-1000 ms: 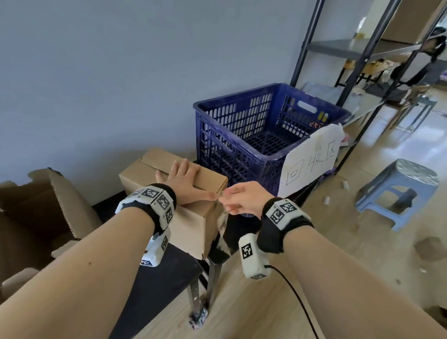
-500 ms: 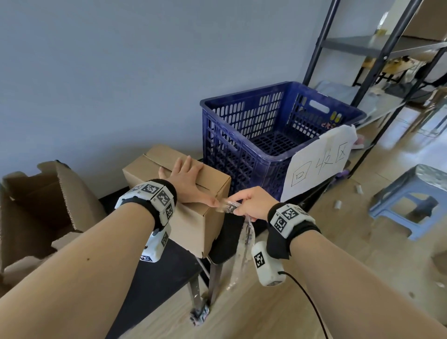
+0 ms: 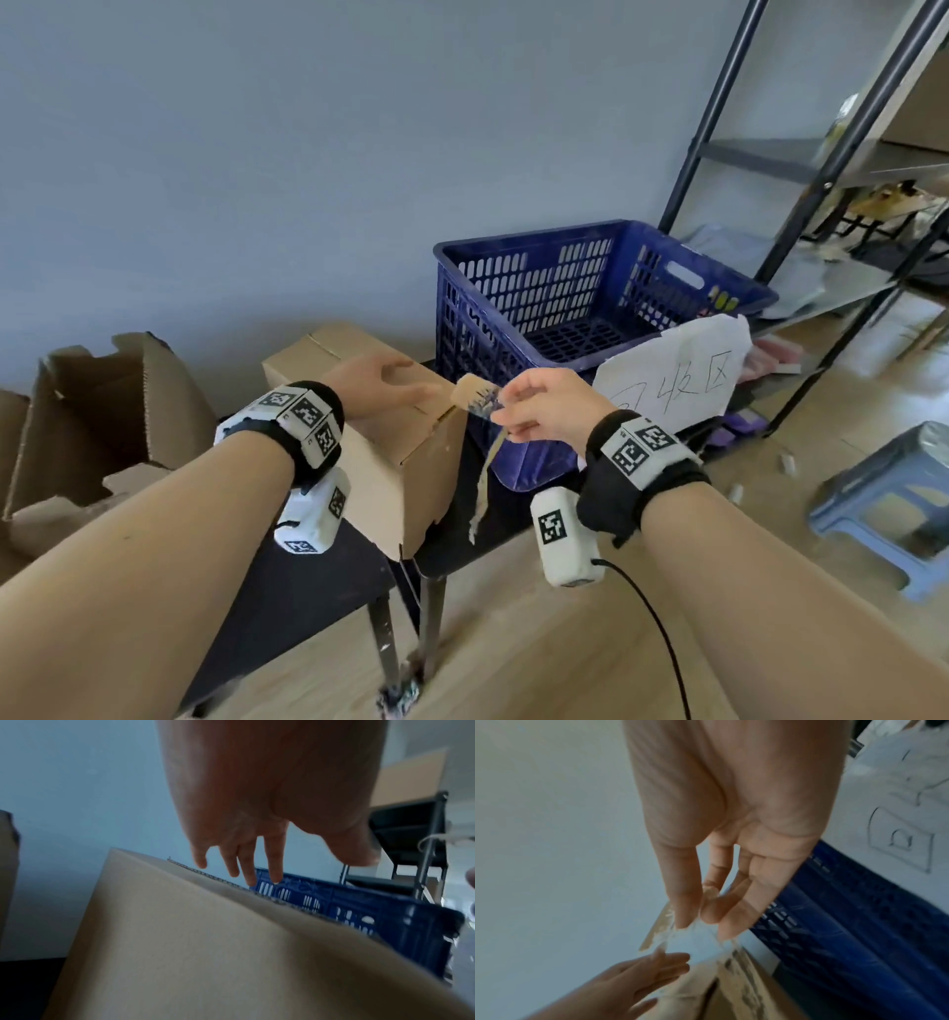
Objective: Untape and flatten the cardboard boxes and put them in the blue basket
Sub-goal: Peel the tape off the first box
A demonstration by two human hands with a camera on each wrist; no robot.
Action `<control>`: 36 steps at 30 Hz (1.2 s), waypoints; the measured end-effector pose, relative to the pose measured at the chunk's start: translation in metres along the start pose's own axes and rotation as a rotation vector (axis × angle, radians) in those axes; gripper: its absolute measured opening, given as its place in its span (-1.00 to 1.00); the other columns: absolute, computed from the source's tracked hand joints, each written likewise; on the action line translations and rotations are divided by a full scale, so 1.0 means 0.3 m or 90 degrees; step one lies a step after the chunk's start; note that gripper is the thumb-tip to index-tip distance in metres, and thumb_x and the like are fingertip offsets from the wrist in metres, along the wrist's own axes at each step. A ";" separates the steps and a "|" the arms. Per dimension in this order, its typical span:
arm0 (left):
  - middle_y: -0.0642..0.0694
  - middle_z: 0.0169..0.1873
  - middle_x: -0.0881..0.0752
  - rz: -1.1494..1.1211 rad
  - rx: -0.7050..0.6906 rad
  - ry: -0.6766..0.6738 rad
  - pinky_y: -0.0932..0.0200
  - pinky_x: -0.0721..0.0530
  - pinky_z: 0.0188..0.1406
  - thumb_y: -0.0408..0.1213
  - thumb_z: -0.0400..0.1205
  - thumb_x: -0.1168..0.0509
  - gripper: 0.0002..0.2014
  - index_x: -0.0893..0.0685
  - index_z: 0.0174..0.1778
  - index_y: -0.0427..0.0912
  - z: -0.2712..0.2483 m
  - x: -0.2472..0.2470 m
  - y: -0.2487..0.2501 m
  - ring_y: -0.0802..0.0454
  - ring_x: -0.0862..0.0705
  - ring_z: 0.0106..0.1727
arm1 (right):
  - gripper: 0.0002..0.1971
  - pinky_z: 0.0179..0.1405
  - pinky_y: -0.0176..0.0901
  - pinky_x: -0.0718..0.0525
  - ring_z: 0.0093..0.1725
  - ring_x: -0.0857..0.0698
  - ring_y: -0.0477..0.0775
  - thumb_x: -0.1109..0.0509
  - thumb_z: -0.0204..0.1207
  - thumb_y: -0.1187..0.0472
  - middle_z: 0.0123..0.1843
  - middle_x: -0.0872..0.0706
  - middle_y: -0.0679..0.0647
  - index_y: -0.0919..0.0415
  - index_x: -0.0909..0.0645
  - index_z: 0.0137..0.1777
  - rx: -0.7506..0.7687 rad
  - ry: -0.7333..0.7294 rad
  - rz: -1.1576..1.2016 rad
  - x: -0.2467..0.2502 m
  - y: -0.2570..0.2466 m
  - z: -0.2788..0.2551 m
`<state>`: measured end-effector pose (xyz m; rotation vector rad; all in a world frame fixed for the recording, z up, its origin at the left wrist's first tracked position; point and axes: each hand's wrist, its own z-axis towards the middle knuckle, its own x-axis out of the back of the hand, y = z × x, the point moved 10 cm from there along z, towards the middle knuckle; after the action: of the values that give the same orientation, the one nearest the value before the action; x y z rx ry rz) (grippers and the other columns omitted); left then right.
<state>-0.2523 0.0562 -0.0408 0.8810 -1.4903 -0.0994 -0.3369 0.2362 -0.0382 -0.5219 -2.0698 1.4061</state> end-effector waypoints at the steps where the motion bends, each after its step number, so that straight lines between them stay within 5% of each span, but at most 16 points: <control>1: -0.01 0.24 -0.68 -0.064 -0.009 0.046 -0.05 -0.49 0.42 0.25 0.45 -0.36 -0.44 -0.64 0.27 0.01 -0.016 0.040 0.005 0.02 -0.62 0.29 | -0.82 -0.30 -0.25 -0.76 -0.38 -0.63 0.04 -0.48 0.42 0.51 -0.32 -0.65 0.11 0.28 -0.56 -0.21 0.004 -0.025 0.023 -0.024 -0.019 -0.006; 3: -0.06 -0.20 -0.79 -0.124 -0.023 0.059 0.03 -0.71 0.06 -0.14 0.57 -0.38 -0.88 -0.73 -0.03 -0.04 -0.055 0.088 0.025 0.05 -0.75 -0.16 | -0.85 -0.27 -0.27 -0.76 -0.35 -0.65 0.02 -0.48 0.43 0.48 -0.34 -0.66 0.09 0.26 -0.58 -0.20 0.013 -0.084 0.042 -0.080 -0.052 -0.020; 4: -0.08 -0.36 -0.75 -0.140 -0.016 0.018 0.13 -0.73 -0.17 -0.30 0.58 -0.37 -0.94 -0.73 -0.07 -0.11 -0.084 0.081 0.039 0.08 -0.72 -0.36 | -0.86 -0.24 -0.26 -0.76 -0.33 -0.66 0.01 -0.48 0.44 0.47 -0.34 -0.68 0.08 0.25 -0.60 -0.19 0.021 -0.115 0.045 -0.111 -0.070 -0.027; 7: -0.13 -0.48 -0.62 -0.179 0.051 -0.157 0.30 -0.62 -0.48 -0.52 0.56 -0.32 -0.78 -0.69 0.09 -0.25 -0.183 -0.002 0.039 0.12 -0.58 -0.58 | -0.86 -0.14 -0.21 -0.74 -0.31 -0.68 -0.01 -0.47 0.44 0.45 -0.32 -0.71 0.05 0.22 -0.61 -0.21 0.055 -0.190 0.047 -0.212 -0.134 -0.045; 10: -0.08 -0.38 -0.68 -0.152 0.121 -0.222 0.27 -0.69 -0.30 -0.46 0.54 -0.37 -0.74 -0.63 0.04 -0.04 -0.278 -0.045 -0.012 0.09 -0.67 -0.40 | -0.85 -0.11 -0.21 -0.73 -0.32 -0.68 0.00 -0.46 0.44 0.47 -0.32 -0.70 0.06 0.22 -0.61 -0.22 0.085 -0.246 0.034 -0.321 -0.193 -0.067; 13: -0.07 -0.27 -0.75 -0.181 0.157 -0.215 0.27 -0.73 -0.19 -0.43 0.58 -0.33 -0.85 -0.70 -0.11 -0.07 -0.358 -0.034 -0.076 0.04 -0.77 -0.19 | -0.85 -0.09 -0.21 -0.75 -0.30 -0.69 0.03 -0.41 0.46 0.50 -0.31 -0.70 0.10 0.24 -0.61 -0.21 0.098 -0.293 0.041 -0.423 -0.229 -0.089; 17: -0.19 -0.18 -0.77 -0.326 0.226 -0.065 0.28 -0.77 -0.29 -0.42 0.64 -0.28 -0.93 -0.68 -0.06 -0.28 -0.458 0.041 -0.221 -0.04 -0.81 -0.13 | -0.80 -0.09 -0.19 -0.75 -0.32 -0.68 0.02 -0.39 0.43 0.55 -0.33 -0.70 0.10 0.24 -0.62 -0.26 0.096 -0.317 0.003 -0.546 -0.228 -0.101; 21: -0.22 -0.22 -0.81 -0.455 0.276 0.135 0.22 -0.79 -0.13 -0.44 0.58 -0.36 -0.96 -0.63 -0.11 -0.33 -0.579 0.121 -0.389 0.04 -0.81 -0.19 | -0.81 -0.09 -0.09 -0.77 -0.32 -0.75 0.05 -0.39 0.45 0.53 -0.27 -0.75 0.14 0.22 -0.61 -0.22 0.032 -0.287 -0.061 -0.656 -0.137 -0.068; 23: -0.24 -0.22 -0.80 -0.432 0.297 0.191 0.18 -0.79 -0.06 -0.44 0.52 -0.42 -0.93 -0.66 -0.16 -0.33 -0.637 0.138 -0.457 0.03 -0.80 -0.19 | -0.84 -0.18 -0.13 -0.78 -0.33 -0.76 0.04 -0.42 0.47 0.47 -0.21 -0.76 0.16 0.20 -0.60 -0.19 -0.015 -0.292 -0.066 -0.716 -0.074 -0.058; 29: -0.17 -0.25 -0.74 -0.277 0.412 0.223 0.14 -0.77 -0.29 -0.51 0.43 -0.42 -0.80 -0.61 -0.14 -0.17 -0.749 0.065 -0.645 -0.01 -0.73 -0.33 | -0.76 -0.34 -0.22 -0.74 -0.31 -0.72 0.00 -0.48 0.46 0.42 -0.21 -0.73 0.17 0.26 -0.59 0.09 -0.101 -0.282 -0.089 -0.831 0.064 -0.016; 32: -0.16 -0.27 -0.77 -0.225 0.442 0.252 -0.03 -0.81 -0.14 -0.45 0.45 -0.34 -0.87 -0.62 -0.22 -0.12 -0.758 0.033 -0.720 -0.10 -0.77 -0.25 | -0.79 -0.37 -0.24 -0.74 -0.32 -0.71 0.03 -0.36 0.52 0.52 -0.26 -0.70 0.21 0.31 -0.54 0.09 -0.134 -0.278 -0.058 -0.870 0.097 0.005; 36: -0.12 -0.13 -0.76 -0.188 0.431 0.188 0.03 -0.76 0.03 -0.43 0.47 -0.37 -0.87 -0.62 -0.33 -0.11 -0.659 -0.056 -0.752 -0.07 -0.75 -0.07 | -0.83 -0.17 -0.15 -0.78 -0.22 -0.76 0.10 -0.33 0.52 0.52 -0.20 -0.74 0.25 0.32 -0.59 0.04 -0.130 -0.307 -0.131 -0.938 0.137 0.033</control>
<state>0.0214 -0.0037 -0.1492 1.5843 -1.1079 0.3269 -0.1303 0.0734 -0.1473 -0.0375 -2.5802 1.2949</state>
